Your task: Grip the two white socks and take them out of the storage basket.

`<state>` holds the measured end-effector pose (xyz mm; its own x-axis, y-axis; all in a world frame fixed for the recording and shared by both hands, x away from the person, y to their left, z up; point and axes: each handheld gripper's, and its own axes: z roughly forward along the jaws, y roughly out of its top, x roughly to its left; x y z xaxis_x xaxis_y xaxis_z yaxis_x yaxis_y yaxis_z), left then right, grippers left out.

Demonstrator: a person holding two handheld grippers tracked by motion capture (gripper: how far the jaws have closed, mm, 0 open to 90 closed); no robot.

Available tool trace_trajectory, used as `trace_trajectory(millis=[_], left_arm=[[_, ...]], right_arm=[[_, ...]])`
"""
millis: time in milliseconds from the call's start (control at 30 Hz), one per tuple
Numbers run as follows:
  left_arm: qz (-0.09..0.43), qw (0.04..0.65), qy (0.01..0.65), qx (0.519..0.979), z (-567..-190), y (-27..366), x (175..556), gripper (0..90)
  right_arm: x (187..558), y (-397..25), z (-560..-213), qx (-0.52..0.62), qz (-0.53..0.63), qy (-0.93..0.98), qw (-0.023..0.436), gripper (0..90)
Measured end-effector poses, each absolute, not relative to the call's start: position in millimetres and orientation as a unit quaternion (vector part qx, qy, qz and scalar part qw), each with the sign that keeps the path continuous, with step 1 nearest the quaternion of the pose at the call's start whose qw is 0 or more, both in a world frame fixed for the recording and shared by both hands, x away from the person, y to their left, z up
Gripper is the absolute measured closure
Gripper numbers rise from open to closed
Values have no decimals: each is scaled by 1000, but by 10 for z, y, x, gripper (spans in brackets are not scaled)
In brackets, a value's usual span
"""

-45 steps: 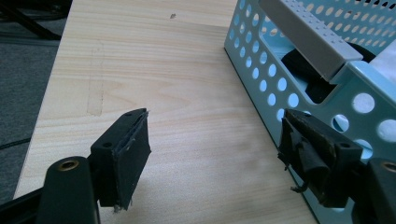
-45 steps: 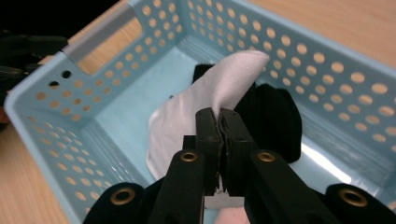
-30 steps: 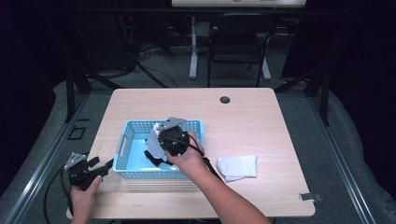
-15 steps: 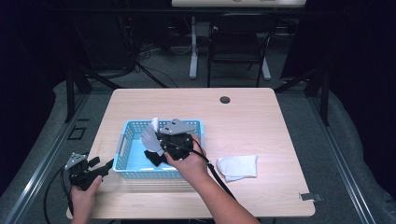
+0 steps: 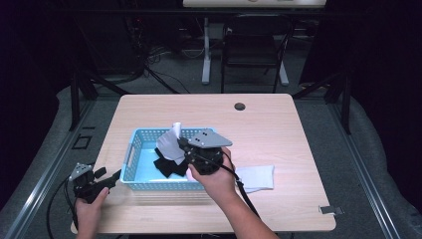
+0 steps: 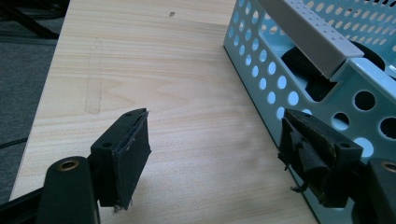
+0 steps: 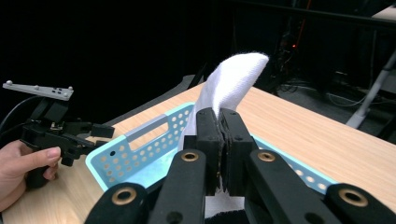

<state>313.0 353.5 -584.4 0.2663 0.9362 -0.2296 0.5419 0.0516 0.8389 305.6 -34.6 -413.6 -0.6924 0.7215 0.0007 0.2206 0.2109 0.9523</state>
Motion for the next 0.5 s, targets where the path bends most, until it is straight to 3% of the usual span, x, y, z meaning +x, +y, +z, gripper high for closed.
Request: trace_trajectory(millis=[500], left_arm=[[217, 450, 566, 656, -5843, 3532, 3128, 244]], right_arm=[[2850, -1067, -4034, 352, 534, 722, 265, 877]])
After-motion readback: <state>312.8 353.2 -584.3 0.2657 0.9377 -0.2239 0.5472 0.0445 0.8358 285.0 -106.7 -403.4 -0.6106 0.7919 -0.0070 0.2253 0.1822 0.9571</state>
